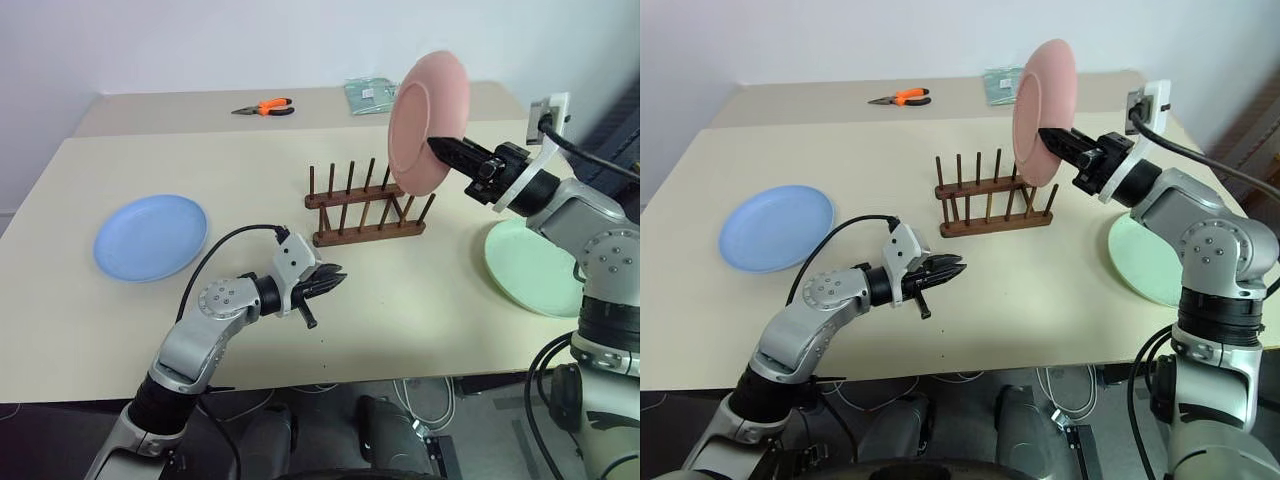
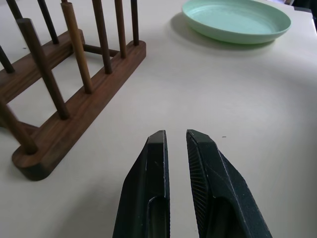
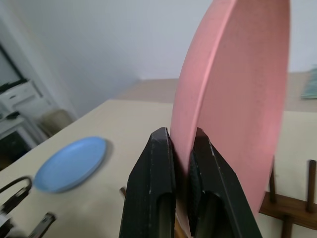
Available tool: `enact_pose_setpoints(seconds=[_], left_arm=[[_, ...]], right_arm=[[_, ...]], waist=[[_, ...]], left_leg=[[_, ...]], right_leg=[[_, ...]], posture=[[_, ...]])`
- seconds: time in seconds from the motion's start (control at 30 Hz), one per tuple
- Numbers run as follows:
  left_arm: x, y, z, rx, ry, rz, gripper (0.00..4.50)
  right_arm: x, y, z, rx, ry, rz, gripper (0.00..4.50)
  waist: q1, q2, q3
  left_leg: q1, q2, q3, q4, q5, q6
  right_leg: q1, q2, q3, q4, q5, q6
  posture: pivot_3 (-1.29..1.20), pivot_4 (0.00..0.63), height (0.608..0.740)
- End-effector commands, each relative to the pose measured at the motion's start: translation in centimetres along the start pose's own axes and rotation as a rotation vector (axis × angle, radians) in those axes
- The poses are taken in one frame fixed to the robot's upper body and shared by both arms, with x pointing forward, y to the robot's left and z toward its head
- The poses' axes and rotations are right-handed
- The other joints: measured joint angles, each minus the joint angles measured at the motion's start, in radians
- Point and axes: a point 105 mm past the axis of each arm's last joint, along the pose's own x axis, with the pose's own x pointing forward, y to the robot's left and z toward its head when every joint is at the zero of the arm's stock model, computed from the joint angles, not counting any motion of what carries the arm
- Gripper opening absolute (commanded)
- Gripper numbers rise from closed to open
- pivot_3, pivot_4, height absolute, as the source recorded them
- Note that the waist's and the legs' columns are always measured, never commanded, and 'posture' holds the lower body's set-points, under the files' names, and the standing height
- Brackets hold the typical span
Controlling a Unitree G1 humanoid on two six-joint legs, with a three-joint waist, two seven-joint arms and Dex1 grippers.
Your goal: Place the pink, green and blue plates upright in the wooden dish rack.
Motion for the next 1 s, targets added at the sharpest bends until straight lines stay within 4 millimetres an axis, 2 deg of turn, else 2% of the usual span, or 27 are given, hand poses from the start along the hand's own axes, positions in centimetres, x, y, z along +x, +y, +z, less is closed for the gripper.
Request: enact_pose_setpoints(seconds=[0.03,0.13,0.23,0.5,0.6,0.73,0.77,0.8,0.87,0.93,0.97,1.0], left_arm=[[-0.1,-0.4,1.0,0.021,-0.034,-0.013,0.60],[0.0,-0.6,1.1,0.021,-0.036,-0.025,0.60],[0.1,-0.7,1.2,0.023,-0.041,-0.029,0.60],[0.1,-0.6,1.3,0.024,-0.048,-0.025,0.60],[0.0,-0.6,1.3,0.024,-0.049,-0.021,0.60],[-0.1,-0.6,1.3,0.023,-0.047,-0.016,0.60],[-0.1,-0.6,1.2,0.023,-0.046,-0.017,0.60],[-0.1,-0.7,1.2,0.023,-0.045,-0.018,0.60],[0.0,-0.7,1.1,0.021,-0.043,-0.021,0.60],[0.0,-0.7,1.0,0.019,-0.040,-0.029,0.60],[0.1,-0.8,1.0,0.021,-0.038,-0.039,0.60],[0.2,-0.9,1.0,0.021,-0.036,-0.050,0.60]], right_arm=[[-0.4,1.4,3.1,-0.037,-0.104,0.056,0.04],[-0.5,1.4,3.6,-0.028,-0.124,0.062,0.04],[-0.3,0.8,3.0,-0.029,-0.100,0.048,0.04],[0.2,-2.5,-0.2,0.025,0.009,-0.022,0.04],[0.0,-3.2,-0.9,-0.020,0.043,-0.049,1.15],[-0.6,-2.8,0.3,-0.232,0.039,-0.077,3.17],[-1.3,-3.0,1.0,-0.312,0.026,-0.116,3.64],[-1.9,-3.1,1.5,-0.362,0.017,-0.142,3.64],[-4.4,-3.9,3.1,-0.425,-0.013,-0.231,3.64],[-6.7,-4.5,3.4,-0.431,-0.012,-0.301,3.64],[-8.0,-4.9,2.7,-0.434,0.022,-0.330,3.64],[-9.3,-5.3,1.2,-0.443,0.100,-0.355,3.64]], waist=[[-0.001,0.000,0.000],[-0.003,0.000,0.000],[-0.004,0.000,0.000],[-0.006,0.000,0.000],[-0.008,0.000,0.000],[-0.006,0.000,0.000],[-0.005,0.000,0.000],[-0.003,0.000,0.000],[0.001,0.000,0.000],[0.005,0.000,0.000],[0.004,0.000,0.000],[0.006,0.000,0.000]], left_leg=[[0.000,0.000,0.000,0.000,0.000,0.000],[0.000,0.000,0.000,0.000,0.000,0.000],[0.000,0.000,0.000,0.000,0.000,0.000],[0.000,0.000,0.000,0.000,0.000,0.000],[0.000,0.000,0.000,0.000,0.000,0.000],[0.000,0.000,0.000,-0.001,0.000,0.000],[0.000,0.000,0.000,-0.001,0.000,0.000],[0.000,0.000,0.000,-0.001,0.000,0.000],[-0.001,0.000,0.000,0.000,0.000,0.000],[-0.001,0.000,0.000,0.000,0.000,0.000],[-0.001,0.000,0.000,0.000,0.000,0.000],[0.000,0.000,0.000,0.000,0.000,0.000]], right_leg=[[0.000,0.000,0.000,0.000,0.000,0.000],[0.000,0.000,0.000,0.000,0.000,0.000],[0.000,0.000,0.000,0.000,0.000,0.000],[0.000,0.000,0.000,0.000,0.000,0.000],[0.000,0.000,0.000,0.000,0.000,0.000],[-0.001,0.000,0.000,0.000,0.000,0.001],[-0.001,0.000,0.000,0.000,0.000,0.001],[-0.001,0.000,0.000,0.000,-0.001,0.003],[-0.001,0.000,0.000,0.000,-0.002,0.004],[0.000,0.000,0.000,-0.001,-0.002,0.004],[0.000,0.000,0.000,-0.001,-0.002,0.004],[0.000,0.000,0.000,-0.001,-0.002,0.004]], posture=[[0.00,0.150,0.740],[0.00,0.150,0.740],[0.00,0.150,0.740],[0.00,0.150,0.740],[0.00,0.150,0.740],[0.00,0.150,0.740],[0.00,0.150,0.740],[0.00,0.150,0.740],[0.00,0.150,0.740],[0.00,0.150,0.740],[0.00,0.150,0.740],[0.00,0.150,0.740]])
